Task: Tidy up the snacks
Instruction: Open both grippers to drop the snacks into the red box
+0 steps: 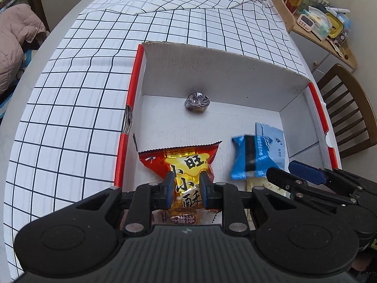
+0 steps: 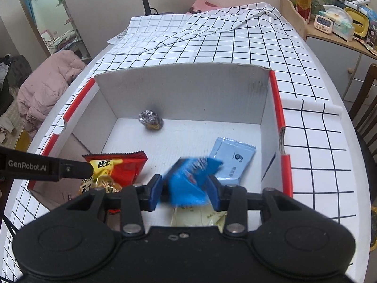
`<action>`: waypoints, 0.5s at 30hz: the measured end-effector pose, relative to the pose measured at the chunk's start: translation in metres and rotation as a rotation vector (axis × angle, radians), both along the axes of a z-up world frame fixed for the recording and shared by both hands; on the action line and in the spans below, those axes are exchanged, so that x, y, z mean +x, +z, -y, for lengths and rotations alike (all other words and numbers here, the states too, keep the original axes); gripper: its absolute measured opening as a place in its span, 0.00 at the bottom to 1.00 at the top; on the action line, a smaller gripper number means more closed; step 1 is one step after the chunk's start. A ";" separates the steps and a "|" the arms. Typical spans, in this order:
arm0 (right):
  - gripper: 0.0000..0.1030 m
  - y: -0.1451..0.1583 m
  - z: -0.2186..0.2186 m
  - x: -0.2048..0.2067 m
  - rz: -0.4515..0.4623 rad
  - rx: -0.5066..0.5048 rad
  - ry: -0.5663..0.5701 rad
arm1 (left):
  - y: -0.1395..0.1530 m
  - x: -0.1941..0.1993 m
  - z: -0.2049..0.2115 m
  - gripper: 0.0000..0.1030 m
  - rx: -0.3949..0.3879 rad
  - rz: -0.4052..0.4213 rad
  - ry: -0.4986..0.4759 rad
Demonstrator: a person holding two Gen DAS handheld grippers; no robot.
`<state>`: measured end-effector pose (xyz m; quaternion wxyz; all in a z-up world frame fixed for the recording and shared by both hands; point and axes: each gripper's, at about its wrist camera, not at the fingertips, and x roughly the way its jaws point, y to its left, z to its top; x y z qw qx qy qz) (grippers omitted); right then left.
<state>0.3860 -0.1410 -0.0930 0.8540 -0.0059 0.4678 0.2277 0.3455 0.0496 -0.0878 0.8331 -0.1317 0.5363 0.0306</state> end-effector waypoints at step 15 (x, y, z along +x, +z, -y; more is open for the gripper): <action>0.44 0.043 0.016 -0.036 0.068 0.102 0.016 | 0.039 -0.043 0.010 0.21 0.018 0.126 -0.048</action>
